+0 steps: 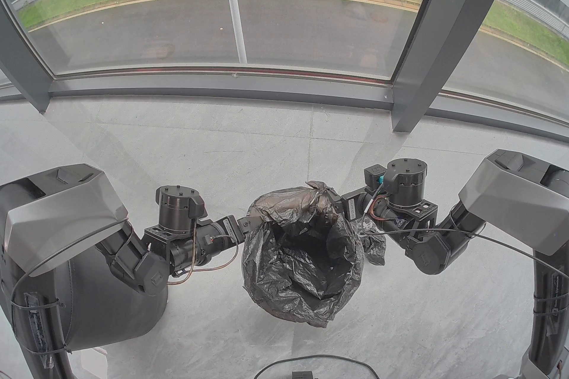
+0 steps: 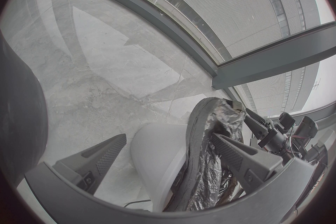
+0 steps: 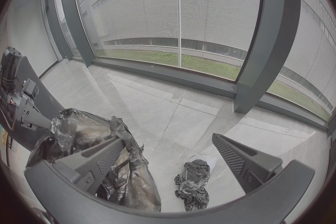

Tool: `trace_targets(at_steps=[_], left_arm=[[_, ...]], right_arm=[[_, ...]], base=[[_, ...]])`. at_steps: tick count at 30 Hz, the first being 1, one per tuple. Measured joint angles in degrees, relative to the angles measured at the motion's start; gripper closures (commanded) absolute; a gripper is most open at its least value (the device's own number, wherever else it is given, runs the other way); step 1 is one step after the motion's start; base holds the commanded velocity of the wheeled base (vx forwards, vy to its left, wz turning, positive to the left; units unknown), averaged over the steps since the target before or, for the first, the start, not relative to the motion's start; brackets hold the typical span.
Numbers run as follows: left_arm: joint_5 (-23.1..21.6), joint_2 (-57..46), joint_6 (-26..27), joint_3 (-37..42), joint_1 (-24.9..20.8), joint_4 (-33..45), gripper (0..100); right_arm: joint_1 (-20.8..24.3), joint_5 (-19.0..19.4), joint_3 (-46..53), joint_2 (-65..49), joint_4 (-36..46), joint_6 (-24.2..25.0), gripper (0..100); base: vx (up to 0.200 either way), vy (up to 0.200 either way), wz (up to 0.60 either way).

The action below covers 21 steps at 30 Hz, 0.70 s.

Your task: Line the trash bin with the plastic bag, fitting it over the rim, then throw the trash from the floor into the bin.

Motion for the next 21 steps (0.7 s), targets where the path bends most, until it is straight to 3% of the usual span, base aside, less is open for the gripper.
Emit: trace_targets(at_steps=[15, 21], left_arm=[[0.04, -2.84, 0.01, 6.34, 0.33, -1.80, 0], [0.06, -4.63, -0.02, 7.39, 0.20, -1.80, 0]], right_arm=[[1.51, 0.29, 6.89, -2.69, -4.35, 1.85, 0], [4.94, 0.16, 8.27, -3.77, -4.68, 1.96, 0]], base=[[0.000, 0.000, 0.00], [0.000, 0.000, 0.00]])
